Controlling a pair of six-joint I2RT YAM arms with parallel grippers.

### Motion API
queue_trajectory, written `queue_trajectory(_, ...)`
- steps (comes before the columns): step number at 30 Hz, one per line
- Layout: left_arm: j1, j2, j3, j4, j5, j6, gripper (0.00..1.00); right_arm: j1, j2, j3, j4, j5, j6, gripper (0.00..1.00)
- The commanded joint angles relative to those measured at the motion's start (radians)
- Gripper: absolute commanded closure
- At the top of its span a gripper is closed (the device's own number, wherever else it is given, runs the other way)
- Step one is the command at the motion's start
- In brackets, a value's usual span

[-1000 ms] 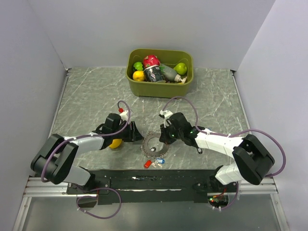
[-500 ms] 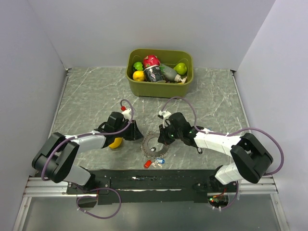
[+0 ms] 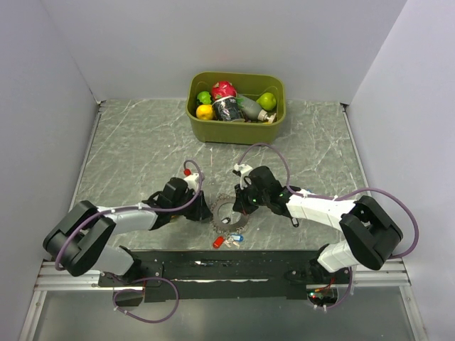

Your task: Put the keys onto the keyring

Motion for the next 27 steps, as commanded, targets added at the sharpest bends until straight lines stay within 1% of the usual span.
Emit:
queue_trajectory(1,-0.025,-0.058,-0.026,0.06,-0.025,-0.02,0.78,0.006,0.013,0.017,0.04,-0.012,-0.011,1.0)
queue_trajectory(4,-0.032,-0.084,-0.029,0.06,-0.024,-0.01,0.77,0.008,0.022,0.023,0.041,-0.017,-0.013,1.0)
queue_trajectory(6,-0.032,-0.105,-0.023,0.036,-0.048,-0.006,0.75,0.006,0.019,0.023,0.044,-0.02,-0.01,1.0)
queue_trajectory(9,-0.03,-0.148,-0.006,0.005,-0.099,0.0,0.66,0.008,0.004,0.022,0.044,-0.018,-0.011,1.0)
queue_trajectory(10,-0.027,-0.162,0.006,-0.009,-0.105,0.005,0.6,0.008,0.0,0.02,0.044,-0.015,-0.013,1.0)
queue_trajectory(12,-0.019,-0.165,0.017,-0.021,-0.107,0.009,0.57,0.008,-0.009,0.017,0.044,-0.012,-0.014,1.0)
queue_trajectory(19,-0.012,-0.101,0.05,-0.053,-0.113,0.04,0.59,0.008,-0.01,0.016,0.038,-0.015,-0.017,1.0)
queue_trajectory(22,-0.012,-0.099,0.049,-0.073,-0.142,0.043,0.6,0.008,-0.013,0.011,0.041,-0.015,-0.017,1.0)
queue_trajectory(27,-0.012,-0.115,0.043,-0.07,-0.163,0.054,0.59,0.008,-0.003,0.014,0.044,-0.029,-0.016,1.0)
